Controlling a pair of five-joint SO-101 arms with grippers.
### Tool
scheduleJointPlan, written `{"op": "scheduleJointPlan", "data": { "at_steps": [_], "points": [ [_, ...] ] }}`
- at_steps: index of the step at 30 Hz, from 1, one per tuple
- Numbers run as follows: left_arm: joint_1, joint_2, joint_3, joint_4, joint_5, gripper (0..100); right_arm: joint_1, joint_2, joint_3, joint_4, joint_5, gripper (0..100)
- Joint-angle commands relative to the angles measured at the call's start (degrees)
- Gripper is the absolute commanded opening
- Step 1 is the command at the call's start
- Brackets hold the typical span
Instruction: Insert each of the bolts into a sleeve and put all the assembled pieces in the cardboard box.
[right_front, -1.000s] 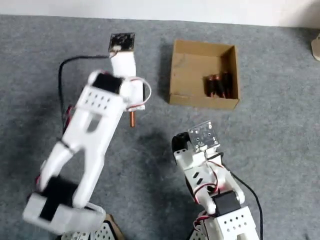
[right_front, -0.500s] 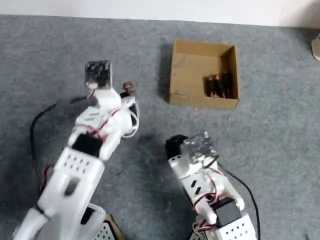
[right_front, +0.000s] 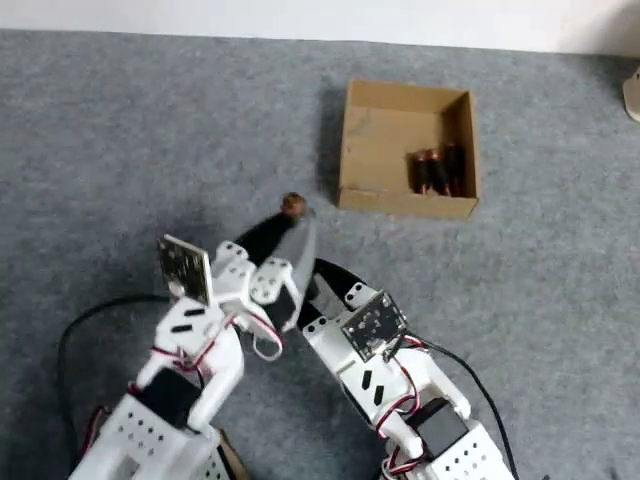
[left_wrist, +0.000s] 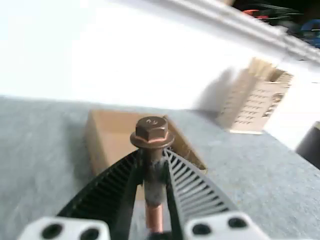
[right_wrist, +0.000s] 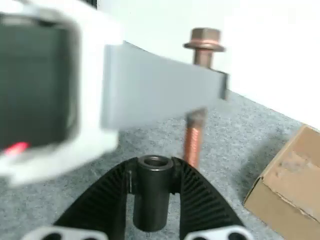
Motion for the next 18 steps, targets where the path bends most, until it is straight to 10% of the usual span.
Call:
{"op": "scheduleJointPlan", "data": {
  "at_steps": [1, 18],
  "points": [
    [1.6, -5.8, 0.0, -1.7, -3.6, 0, 0.3, -0.5, 8.8, 0.0, 1.0, 0.5],
    [1.3, -7.4, -3.6, 6.7, -4.4, 1, 5.6, -0.6, 8.8, 1.7, 1.1, 0.5]
  ]
}}
